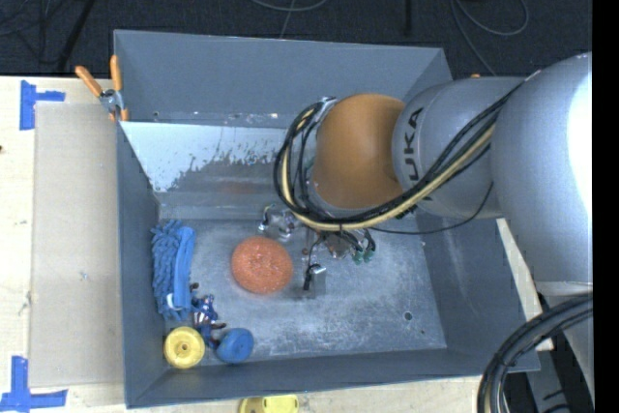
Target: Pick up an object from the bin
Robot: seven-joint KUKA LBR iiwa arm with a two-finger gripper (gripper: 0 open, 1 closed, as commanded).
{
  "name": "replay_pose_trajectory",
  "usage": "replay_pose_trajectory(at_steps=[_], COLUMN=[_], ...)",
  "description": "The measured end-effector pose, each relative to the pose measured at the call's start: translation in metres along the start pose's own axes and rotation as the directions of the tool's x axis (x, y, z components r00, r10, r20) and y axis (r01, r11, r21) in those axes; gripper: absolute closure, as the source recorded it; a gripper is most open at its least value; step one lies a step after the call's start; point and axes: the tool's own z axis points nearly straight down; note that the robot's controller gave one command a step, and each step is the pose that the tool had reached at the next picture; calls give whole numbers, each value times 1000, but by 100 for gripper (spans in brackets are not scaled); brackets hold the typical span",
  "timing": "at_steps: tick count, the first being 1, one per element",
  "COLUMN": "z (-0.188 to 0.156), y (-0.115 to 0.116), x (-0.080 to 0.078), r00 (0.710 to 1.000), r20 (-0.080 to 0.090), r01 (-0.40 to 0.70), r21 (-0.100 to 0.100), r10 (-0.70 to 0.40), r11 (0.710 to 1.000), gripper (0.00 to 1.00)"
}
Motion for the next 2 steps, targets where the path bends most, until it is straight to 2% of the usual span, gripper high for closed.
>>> replay_pose_trajectory(at_steps=[1, 2], z=[0, 5], y=[11, 36], x=[-18, -21], r00=[982, 992], r20=[-2, 1], r01=[-188, 129], r21=[0, 1], r10=[188, -129], r11=[982, 992], gripper=[0, 100])
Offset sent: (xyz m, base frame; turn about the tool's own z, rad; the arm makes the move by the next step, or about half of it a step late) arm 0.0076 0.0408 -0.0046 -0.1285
